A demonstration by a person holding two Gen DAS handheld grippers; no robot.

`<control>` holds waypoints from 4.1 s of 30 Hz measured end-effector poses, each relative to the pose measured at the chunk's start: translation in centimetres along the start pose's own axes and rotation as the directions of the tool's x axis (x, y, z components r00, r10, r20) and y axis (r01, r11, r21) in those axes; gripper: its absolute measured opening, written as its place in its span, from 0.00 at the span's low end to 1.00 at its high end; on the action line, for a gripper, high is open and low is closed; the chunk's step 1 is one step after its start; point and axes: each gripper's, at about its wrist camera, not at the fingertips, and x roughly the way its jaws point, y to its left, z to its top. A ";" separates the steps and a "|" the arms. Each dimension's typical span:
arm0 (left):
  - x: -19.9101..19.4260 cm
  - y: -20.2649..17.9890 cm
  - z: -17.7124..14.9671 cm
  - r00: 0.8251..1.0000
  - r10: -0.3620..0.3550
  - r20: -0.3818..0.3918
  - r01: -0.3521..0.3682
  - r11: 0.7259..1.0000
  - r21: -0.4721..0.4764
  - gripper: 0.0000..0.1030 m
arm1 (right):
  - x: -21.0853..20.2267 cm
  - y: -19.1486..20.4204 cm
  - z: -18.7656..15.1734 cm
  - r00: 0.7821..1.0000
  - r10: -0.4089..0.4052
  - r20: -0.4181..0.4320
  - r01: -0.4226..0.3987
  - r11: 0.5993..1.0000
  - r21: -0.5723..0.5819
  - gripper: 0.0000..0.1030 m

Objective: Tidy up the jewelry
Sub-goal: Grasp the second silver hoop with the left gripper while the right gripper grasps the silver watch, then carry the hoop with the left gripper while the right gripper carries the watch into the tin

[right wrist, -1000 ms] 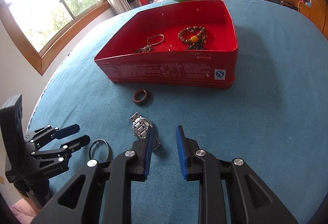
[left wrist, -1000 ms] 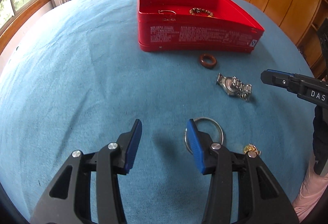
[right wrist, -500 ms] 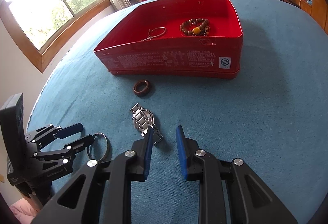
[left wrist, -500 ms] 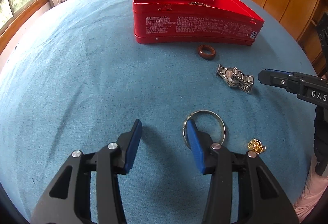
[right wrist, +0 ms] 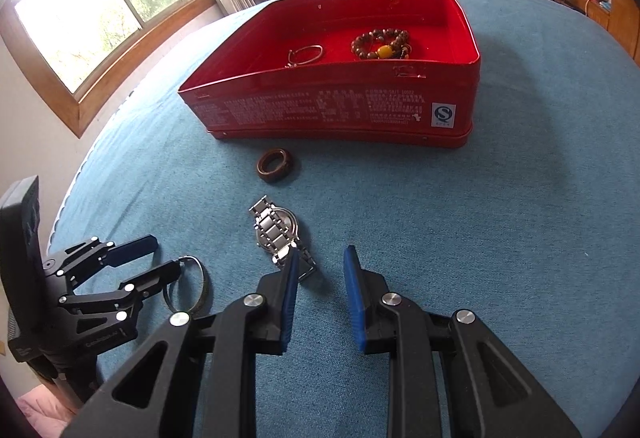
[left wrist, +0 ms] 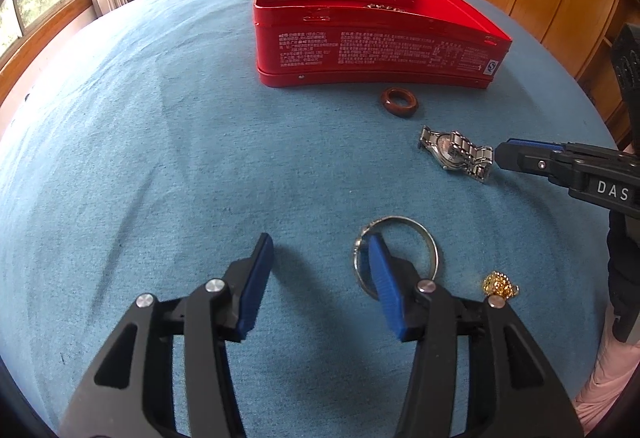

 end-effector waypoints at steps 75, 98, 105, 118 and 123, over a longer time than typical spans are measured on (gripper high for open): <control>1.2 3.2 2.0 0.997 -0.072 -0.001 0.072 0.996 -0.048 0.02 | 3.2 5.0 0.8 0.995 -0.091 -0.051 0.075 0.965 -0.252 0.30; -2.4 2.7 4.1 0.996 -0.067 0.052 0.070 0.997 -0.043 0.02 | -3.8 2.3 2.7 0.996 -0.025 0.080 0.037 0.988 -0.148 0.30; -3.7 1.7 5.5 0.994 -0.076 0.084 0.078 0.997 -0.025 0.02 | -5.0 2.1 3.4 0.994 -0.030 0.104 0.045 0.988 -0.146 0.30; -6.2 0.6 9.2 0.986 -0.088 0.141 0.088 0.996 0.008 0.02 | -7.0 1.0 7.0 0.987 -0.046 0.154 0.061 0.994 -0.093 0.30; -6.5 0.4 12.8 0.981 -0.086 0.175 0.088 0.996 0.000 0.02 | -7.0 -0.1 10.1 0.983 -0.048 0.175 0.059 0.997 -0.057 0.30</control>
